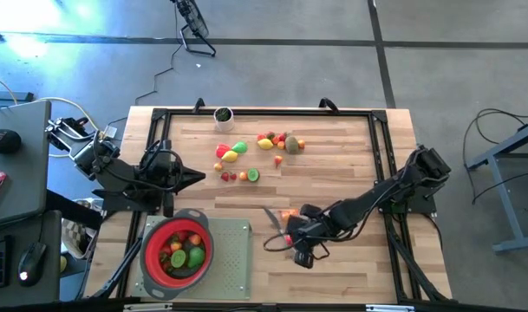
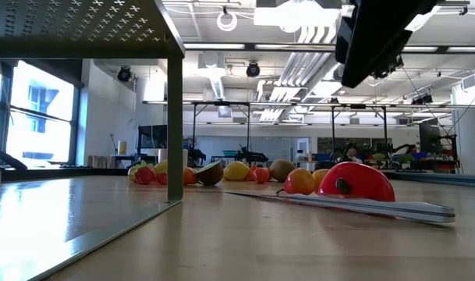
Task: Pick & Place Fruit
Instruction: Put the half apple into the red strainer bowl on the shelf
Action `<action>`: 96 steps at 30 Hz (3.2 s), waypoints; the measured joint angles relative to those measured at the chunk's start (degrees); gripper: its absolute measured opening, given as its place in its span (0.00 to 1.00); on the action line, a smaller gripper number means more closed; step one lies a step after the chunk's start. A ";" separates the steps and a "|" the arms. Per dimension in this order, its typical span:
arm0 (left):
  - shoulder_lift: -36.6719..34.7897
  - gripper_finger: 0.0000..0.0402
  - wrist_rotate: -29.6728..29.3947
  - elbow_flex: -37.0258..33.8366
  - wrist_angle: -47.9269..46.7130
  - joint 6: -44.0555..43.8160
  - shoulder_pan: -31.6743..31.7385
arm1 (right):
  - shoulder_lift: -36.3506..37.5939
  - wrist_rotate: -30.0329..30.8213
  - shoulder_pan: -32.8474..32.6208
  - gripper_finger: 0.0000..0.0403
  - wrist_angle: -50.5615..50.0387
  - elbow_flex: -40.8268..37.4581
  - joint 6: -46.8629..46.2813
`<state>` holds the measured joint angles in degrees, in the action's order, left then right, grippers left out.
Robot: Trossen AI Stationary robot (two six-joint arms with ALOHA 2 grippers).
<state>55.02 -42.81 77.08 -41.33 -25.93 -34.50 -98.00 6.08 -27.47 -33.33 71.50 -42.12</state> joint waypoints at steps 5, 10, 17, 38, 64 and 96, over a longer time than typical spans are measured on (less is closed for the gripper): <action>0.02 0.00 0.00 0.00 -0.41 -0.02 0.00 | 0.04 0.75 0.20 0.44 0.58 0.00 13.59; 0.02 0.00 0.43 0.00 -0.63 -0.04 0.00 | 0.04 6.67 0.20 0.68 1.83 0.00 27.17; 0.02 0.00 5.70 0.00 -0.85 0.06 -0.04 | 0.04 12.11 0.56 0.93 5.29 0.00 25.45; -0.02 0.00 5.77 0.00 -0.85 0.15 0.00 | -1.70 -9.98 7.72 0.90 -1.30 0.07 53.36; -0.02 0.00 5.70 0.00 -0.80 0.13 0.00 | -13.97 -11.95 7.98 0.90 -2.14 0.02 55.98; -0.02 0.00 5.77 0.00 -0.80 0.11 0.00 | -13.56 -12.04 8.03 0.59 -2.87 0.02 55.03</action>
<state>55.00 -37.04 77.08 -42.13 -25.82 -34.50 -111.55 -5.96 -19.44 -36.19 71.53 12.91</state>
